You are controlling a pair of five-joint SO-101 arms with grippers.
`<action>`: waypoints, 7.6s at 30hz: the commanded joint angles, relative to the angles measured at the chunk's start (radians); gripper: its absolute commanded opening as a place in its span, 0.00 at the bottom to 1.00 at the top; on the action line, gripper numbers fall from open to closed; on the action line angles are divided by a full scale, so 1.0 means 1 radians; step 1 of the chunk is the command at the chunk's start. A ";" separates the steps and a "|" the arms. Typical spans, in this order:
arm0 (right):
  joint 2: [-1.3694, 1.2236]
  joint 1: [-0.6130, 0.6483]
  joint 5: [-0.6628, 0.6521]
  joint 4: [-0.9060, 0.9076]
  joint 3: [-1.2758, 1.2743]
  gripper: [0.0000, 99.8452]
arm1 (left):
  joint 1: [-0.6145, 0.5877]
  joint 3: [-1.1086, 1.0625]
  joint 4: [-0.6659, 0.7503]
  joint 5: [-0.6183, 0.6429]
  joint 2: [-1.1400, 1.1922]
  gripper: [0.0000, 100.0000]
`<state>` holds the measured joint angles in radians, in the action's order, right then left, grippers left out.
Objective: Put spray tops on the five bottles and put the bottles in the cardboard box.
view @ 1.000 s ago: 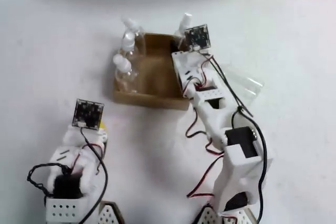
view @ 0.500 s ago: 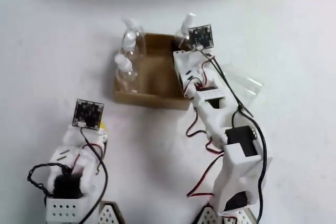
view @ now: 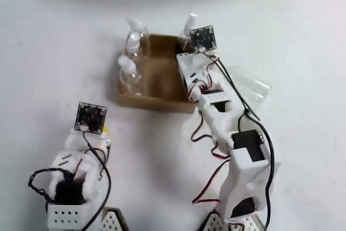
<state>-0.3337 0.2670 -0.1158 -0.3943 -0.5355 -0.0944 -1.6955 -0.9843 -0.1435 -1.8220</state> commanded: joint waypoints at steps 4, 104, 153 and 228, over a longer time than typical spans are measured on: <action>0.016 0.008 -0.020 0.048 0.074 0.01 | -0.008 0.003 0.006 -0.008 -0.007 0.03; 0.047 0.048 -0.083 0.108 -0.100 0.02 | -0.008 0.003 0.005 -0.009 -0.007 0.03; 0.116 0.073 -0.087 0.110 -0.155 0.20 | -0.008 0.003 0.006 -0.009 -0.007 0.03; 0.710 0.061 -0.092 0.302 -0.479 0.41 | -0.008 0.003 0.009 -0.009 -0.007 0.03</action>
<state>0.2493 0.3468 -0.1987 -0.2117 -1.0111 -0.0959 -1.6955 -0.9843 -0.1435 -1.8220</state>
